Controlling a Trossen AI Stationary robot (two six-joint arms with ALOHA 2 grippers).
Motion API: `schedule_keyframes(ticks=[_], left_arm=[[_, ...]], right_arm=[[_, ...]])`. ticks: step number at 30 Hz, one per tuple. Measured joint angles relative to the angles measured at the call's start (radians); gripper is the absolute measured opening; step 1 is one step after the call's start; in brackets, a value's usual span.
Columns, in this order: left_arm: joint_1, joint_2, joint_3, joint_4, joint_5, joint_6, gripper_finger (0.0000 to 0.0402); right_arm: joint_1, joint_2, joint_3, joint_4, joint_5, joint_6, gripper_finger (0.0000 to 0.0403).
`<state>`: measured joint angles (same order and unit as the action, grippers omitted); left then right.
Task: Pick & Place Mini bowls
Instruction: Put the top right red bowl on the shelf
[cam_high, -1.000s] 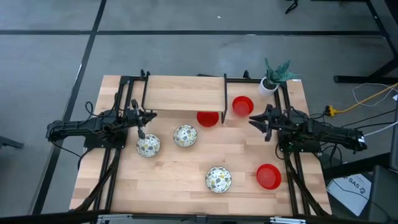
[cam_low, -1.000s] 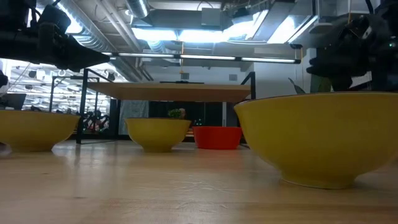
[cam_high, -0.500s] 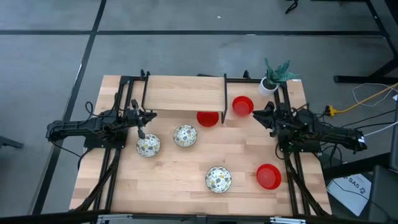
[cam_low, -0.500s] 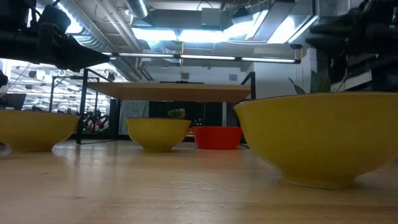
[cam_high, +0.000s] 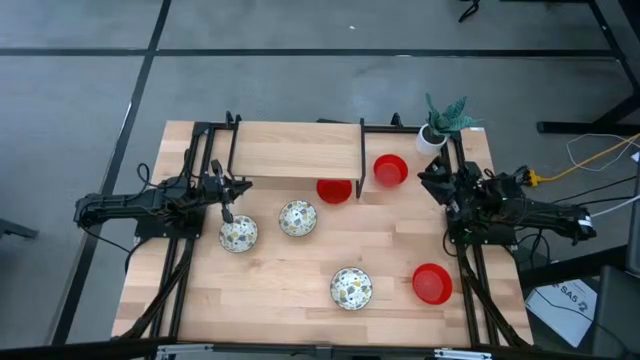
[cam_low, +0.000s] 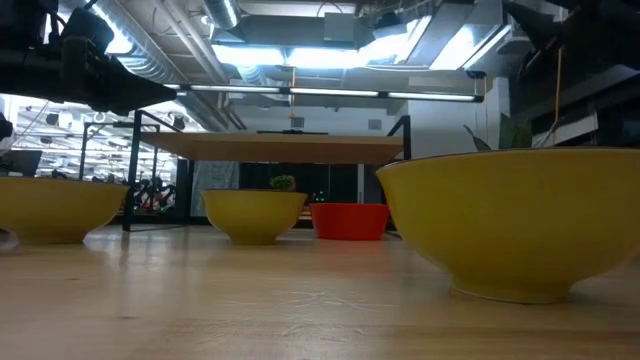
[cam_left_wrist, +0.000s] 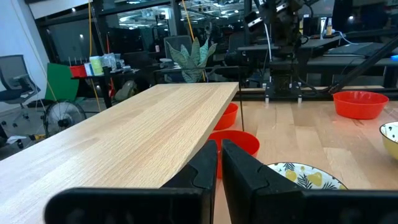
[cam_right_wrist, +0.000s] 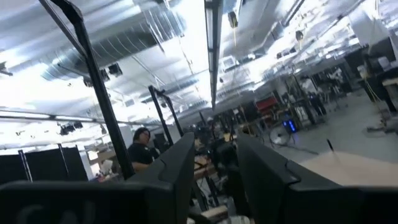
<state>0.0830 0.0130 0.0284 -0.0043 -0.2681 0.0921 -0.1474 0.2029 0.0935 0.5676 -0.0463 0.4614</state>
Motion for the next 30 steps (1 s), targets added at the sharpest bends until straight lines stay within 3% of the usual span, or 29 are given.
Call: schedule_keyframes(ticks=[8, 18, 30], left_arm=[[0.000, 0.000, 0.000, 0.000, 0.000, 0.000, 0.0016], [0.000, 0.000, 0.000, 0.000, 0.000, 0.000, 0.0017], [0.000, 0.000, 0.000, 0.000, 0.000, 0.000, 0.0016]], right_arm=[[0.000, 0.216, 0.150, -0.075, -0.009, -0.067, 0.0123], [0.000, 0.464, 0.508, -0.447, -0.011, -0.217, 0.0123], [0.000, 0.612, 0.800, -0.833, -0.010, -0.341, 0.0123]])
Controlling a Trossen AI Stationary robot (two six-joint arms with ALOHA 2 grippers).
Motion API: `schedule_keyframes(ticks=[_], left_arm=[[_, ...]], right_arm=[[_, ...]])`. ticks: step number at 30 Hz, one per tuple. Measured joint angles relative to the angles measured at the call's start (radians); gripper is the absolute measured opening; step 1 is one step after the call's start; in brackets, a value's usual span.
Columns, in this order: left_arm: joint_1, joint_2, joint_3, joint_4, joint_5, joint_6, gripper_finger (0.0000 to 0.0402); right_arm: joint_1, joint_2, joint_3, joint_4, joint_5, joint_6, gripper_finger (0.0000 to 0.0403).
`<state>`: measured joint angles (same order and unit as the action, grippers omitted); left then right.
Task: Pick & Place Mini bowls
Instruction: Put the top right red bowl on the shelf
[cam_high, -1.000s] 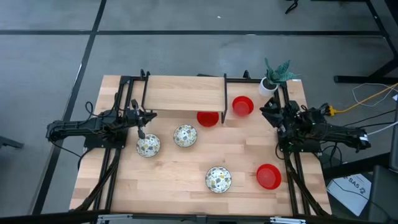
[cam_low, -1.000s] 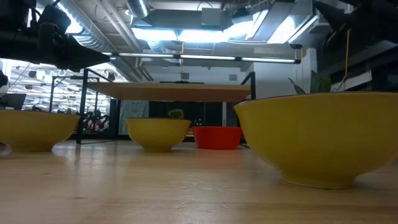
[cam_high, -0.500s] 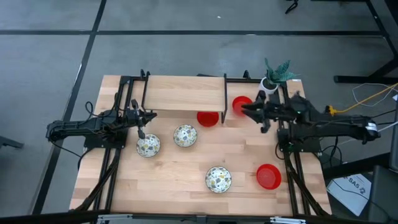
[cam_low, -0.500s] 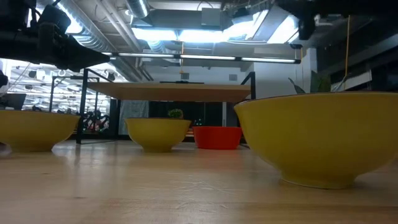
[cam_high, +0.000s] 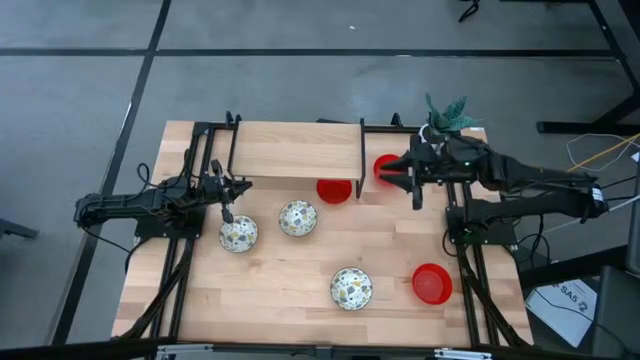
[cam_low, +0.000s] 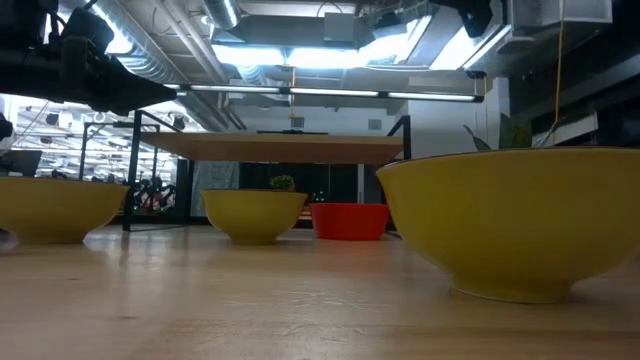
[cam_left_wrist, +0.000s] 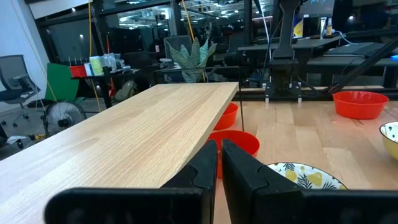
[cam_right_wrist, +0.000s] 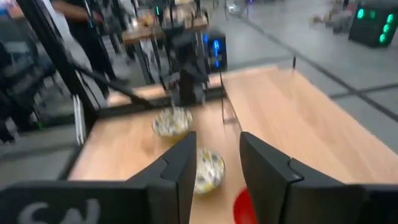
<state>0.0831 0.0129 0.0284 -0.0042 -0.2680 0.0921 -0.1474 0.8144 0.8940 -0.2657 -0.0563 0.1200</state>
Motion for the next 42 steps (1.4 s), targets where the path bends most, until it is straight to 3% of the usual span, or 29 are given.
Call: schedule_keyframes(ticks=[15, 21, 28, 42], left_arm=[[0.000, 0.000, 0.000, 0.000, 0.000, 0.000, 0.0016], [0.000, 0.000, 0.000, 0.000, 0.000, 0.000, 0.0017], [0.000, 0.000, 0.000, 0.000, 0.000, 0.000, 0.0016], [0.000, 0.000, 0.000, 0.000, 0.000, 0.000, 0.0016]], right_arm=[[0.000, 0.157, 0.077, -0.329, 0.024, -0.218, 0.0123], [0.000, 0.182, 0.077, -0.440, 0.115, -0.205, 0.0123], [0.000, 0.206, 0.077, -0.470, 0.119, -0.207, 0.0123], [0.000, 0.300, 0.077, -0.581, 0.274, -0.207, 0.0123]])
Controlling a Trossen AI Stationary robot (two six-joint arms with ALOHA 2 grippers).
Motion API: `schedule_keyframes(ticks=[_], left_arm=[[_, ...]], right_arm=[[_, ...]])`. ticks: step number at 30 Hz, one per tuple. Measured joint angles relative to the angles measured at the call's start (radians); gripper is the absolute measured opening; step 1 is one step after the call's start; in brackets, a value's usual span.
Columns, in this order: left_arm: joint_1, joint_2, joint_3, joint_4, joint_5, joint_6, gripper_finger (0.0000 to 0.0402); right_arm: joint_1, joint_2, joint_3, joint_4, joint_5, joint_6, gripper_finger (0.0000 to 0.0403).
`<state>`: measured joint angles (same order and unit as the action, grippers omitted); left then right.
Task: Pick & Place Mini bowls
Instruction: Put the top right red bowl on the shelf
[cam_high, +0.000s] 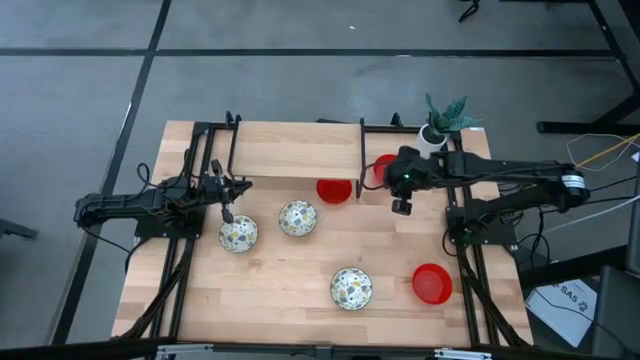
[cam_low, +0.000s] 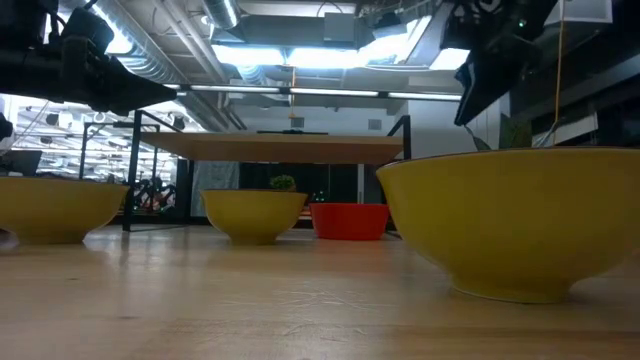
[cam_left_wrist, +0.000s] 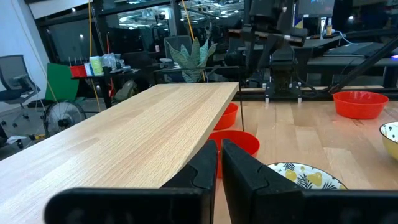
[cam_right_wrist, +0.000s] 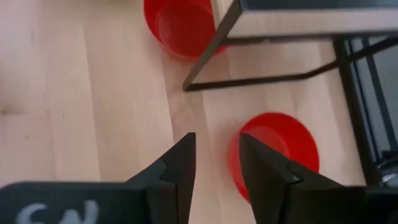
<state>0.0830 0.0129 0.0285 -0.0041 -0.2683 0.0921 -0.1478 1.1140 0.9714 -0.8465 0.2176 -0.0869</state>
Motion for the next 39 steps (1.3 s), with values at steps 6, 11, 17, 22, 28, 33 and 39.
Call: schedule_keyframes(ticks=[6, 11, 17, 22, 28, 33, 39], left_arm=[[0.000, 0.000, 0.000, 0.000, 0.000, 0.000, 0.0017], [0.000, 0.000, 0.000, 0.000, 0.000, 0.000, 0.0016], [0.000, 0.000, 0.000, 0.000, 0.000, 0.000, 0.0019], [0.000, 0.000, 0.000, 0.000, 0.000, 0.000, 0.0017], [0.000, 0.000, 0.000, 0.000, 0.000, 0.000, 0.0017], [0.000, 0.000, 0.000, 0.000, 0.000, 0.000, 0.0016], [0.000, 0.000, 0.000, 0.000, 0.000, 0.000, 0.0019]], right_arm=[[-0.002, 0.030, 0.000, -0.025, 0.000, 0.007, 0.0123], [-0.032, 0.037, 0.000, -0.067, 0.000, 0.004, 0.0123], [-0.110, 0.036, -0.033, -0.061, 0.000, -0.002, 0.0123], [-0.169, 0.036, -0.103, -0.003, -0.023, -0.018, 0.0123], [-0.203, 0.036, -0.170, 0.091, -0.068, -0.031, 0.0123], [-0.212, 0.036, -0.213, 0.138, -0.071, -0.029, 0.0123], [-0.212, 0.036, -0.266, 0.216, -0.071, -0.019, 0.0123]])
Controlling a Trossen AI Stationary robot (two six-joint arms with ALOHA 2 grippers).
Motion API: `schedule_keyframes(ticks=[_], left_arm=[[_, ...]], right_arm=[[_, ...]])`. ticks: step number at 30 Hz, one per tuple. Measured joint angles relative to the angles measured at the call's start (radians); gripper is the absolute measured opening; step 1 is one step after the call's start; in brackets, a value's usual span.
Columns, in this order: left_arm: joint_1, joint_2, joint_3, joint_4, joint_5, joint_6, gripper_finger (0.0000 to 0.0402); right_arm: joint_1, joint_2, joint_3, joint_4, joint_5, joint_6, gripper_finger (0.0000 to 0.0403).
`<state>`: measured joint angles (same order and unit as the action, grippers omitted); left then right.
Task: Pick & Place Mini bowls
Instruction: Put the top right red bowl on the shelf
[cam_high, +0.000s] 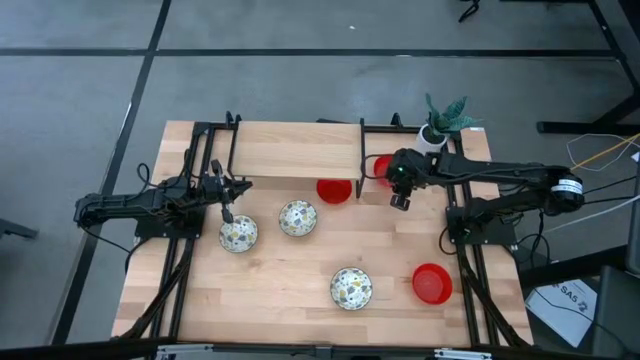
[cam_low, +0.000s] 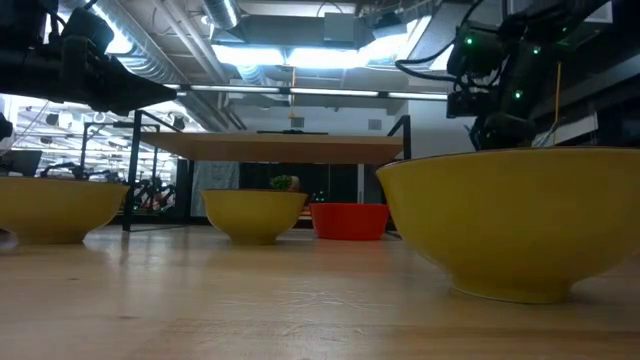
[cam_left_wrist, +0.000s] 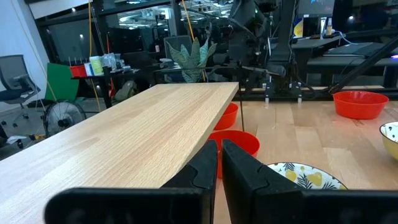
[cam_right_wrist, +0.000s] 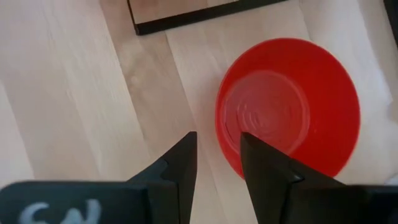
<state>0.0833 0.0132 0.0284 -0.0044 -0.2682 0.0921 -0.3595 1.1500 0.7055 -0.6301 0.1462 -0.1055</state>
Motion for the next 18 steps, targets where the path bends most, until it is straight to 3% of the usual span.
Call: schedule_keyframes(ticks=[18], left_arm=[[0.000, 0.000, 0.000, 0.000, 0.000, 0.000, 0.0017]], right_arm=[[0.000, -0.001, -0.133, 0.185, 0.003, 0.065, 0.0123]])
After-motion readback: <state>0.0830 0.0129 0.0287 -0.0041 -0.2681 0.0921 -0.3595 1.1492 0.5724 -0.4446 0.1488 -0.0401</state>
